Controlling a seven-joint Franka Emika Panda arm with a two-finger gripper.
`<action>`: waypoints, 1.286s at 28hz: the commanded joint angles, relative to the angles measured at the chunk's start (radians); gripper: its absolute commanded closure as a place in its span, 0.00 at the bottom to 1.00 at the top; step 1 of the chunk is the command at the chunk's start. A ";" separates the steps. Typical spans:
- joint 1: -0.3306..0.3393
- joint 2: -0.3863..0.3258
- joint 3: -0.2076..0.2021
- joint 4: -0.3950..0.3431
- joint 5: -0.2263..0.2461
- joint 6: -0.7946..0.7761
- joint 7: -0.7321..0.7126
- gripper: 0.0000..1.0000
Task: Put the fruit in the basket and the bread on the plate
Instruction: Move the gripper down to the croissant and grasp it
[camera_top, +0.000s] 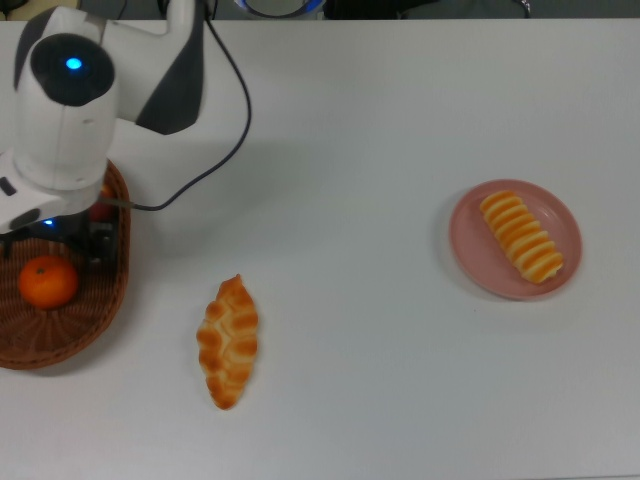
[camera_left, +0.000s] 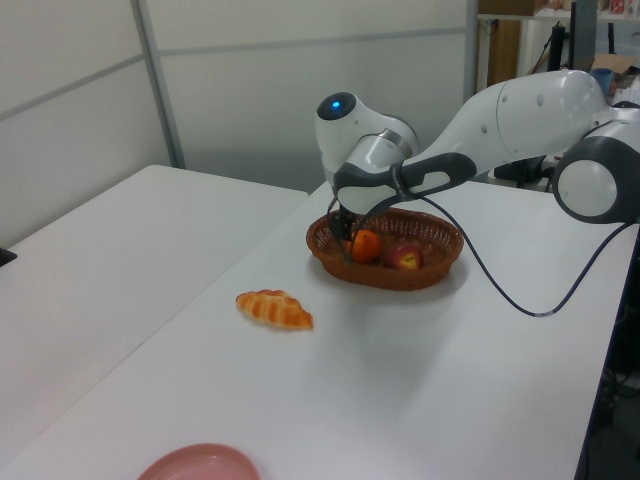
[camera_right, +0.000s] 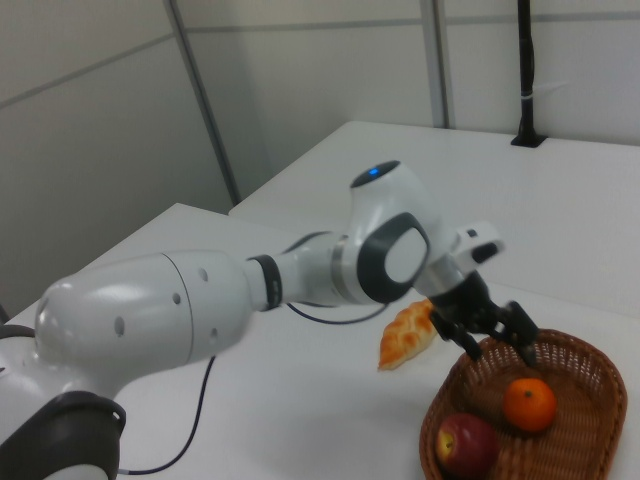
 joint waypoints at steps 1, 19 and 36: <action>0.107 -0.017 -0.013 -0.031 0.039 0.006 0.003 0.00; 0.295 0.081 -0.013 -0.035 0.014 0.013 0.021 0.00; 0.295 0.093 -0.018 -0.035 -0.020 0.015 0.040 1.00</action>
